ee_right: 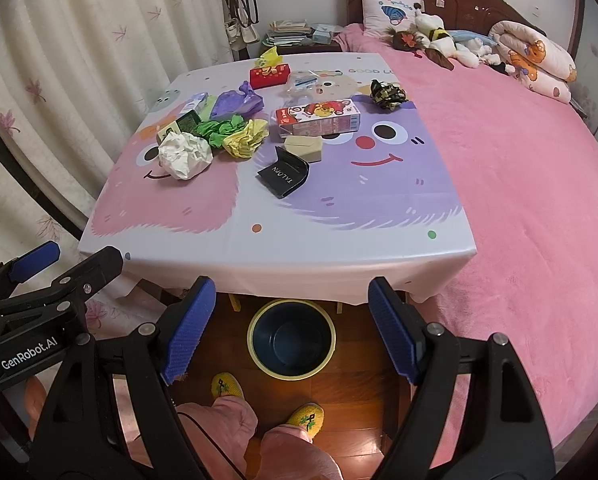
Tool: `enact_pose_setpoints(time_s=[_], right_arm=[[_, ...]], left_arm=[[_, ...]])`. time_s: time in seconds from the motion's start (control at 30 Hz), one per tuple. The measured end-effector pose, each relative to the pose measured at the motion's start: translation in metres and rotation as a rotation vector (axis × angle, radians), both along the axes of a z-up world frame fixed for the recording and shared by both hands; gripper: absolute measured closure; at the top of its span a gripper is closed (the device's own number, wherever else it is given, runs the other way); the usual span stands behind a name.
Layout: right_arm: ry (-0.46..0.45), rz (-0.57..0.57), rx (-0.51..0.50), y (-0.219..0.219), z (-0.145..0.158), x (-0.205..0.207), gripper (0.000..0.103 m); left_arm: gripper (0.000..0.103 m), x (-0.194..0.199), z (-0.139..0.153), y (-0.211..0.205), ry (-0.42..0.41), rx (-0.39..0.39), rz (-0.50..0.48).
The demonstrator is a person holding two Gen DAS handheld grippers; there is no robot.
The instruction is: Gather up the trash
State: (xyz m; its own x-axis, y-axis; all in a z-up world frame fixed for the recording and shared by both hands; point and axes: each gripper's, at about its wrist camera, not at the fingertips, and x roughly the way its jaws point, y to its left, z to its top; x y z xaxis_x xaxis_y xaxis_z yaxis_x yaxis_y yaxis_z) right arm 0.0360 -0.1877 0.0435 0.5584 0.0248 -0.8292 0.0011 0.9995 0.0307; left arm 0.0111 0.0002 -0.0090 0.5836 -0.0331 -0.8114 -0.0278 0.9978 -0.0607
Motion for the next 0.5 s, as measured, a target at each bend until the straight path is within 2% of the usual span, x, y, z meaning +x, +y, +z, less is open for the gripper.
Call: enact_pose_setpoints(time_s=[0.37,0.5], right_arm=[[0.0,0.0,0.003,-0.004,0.004,0.002,0.026],[-0.014,0.001,0.016,0.013,-0.004,-0.006,0.026]], left_arm=[[0.006,0.001,-0.002,0.001,0.001,-0.004,-0.001],[0.006,0.002,-0.001,0.0,-0.015,0.014,-0.003]])
